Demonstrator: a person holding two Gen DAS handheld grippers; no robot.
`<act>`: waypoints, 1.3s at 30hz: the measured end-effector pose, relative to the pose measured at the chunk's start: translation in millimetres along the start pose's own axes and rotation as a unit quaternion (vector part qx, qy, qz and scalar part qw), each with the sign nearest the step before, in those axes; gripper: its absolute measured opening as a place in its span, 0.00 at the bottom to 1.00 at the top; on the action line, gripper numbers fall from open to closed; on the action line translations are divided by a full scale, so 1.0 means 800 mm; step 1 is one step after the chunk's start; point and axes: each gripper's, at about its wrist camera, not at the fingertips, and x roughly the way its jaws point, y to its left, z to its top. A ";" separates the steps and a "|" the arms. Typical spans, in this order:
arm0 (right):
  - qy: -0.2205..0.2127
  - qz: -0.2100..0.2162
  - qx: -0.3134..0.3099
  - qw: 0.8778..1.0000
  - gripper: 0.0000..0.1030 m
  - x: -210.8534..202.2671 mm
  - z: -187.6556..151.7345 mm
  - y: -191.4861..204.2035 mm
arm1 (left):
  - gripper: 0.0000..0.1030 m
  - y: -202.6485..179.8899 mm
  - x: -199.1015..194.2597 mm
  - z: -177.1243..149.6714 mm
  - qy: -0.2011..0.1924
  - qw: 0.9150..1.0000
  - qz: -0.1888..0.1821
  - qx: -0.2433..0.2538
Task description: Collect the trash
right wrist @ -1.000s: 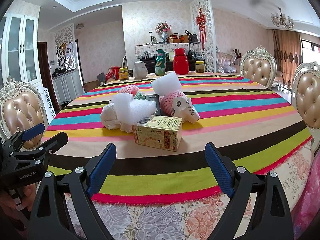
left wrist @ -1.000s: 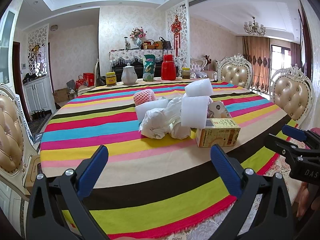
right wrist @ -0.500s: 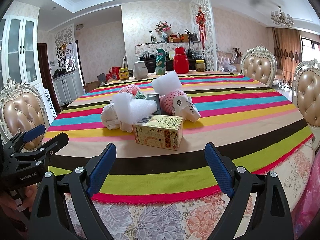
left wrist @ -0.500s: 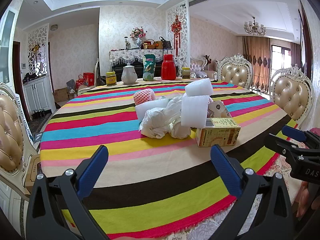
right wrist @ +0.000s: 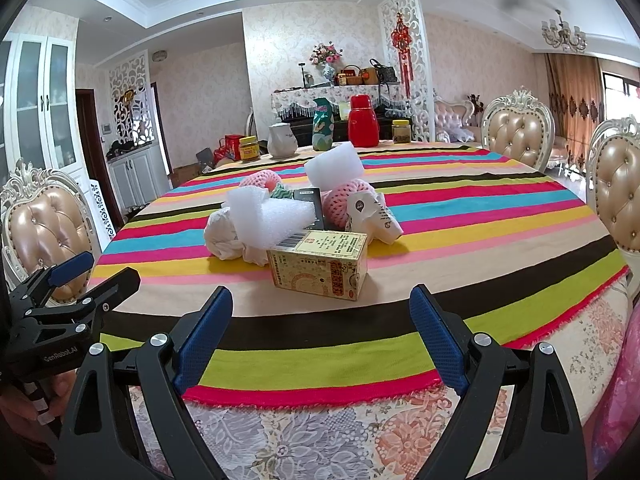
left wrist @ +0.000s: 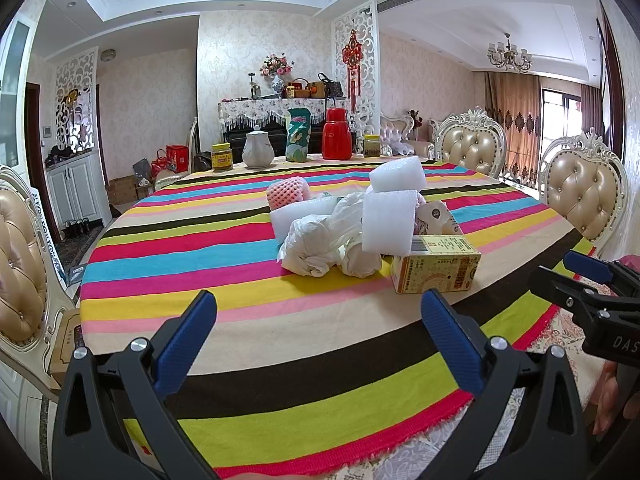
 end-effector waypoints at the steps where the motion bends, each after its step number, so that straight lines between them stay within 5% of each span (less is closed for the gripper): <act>1: -0.001 0.000 0.001 1.000 0.82 0.000 0.000 -0.001 | 0.96 0.000 0.000 0.000 0.000 1.000 -0.001 0.000; 28: 0.009 0.002 0.001 1.000 0.82 0.012 0.003 -0.001 | 0.96 0.006 0.009 -0.002 0.006 1.000 -0.012 0.000; 39: 0.051 0.003 -0.002 0.999 0.82 0.076 0.027 -0.014 | 0.96 0.043 0.053 0.009 0.038 0.999 0.030 -0.018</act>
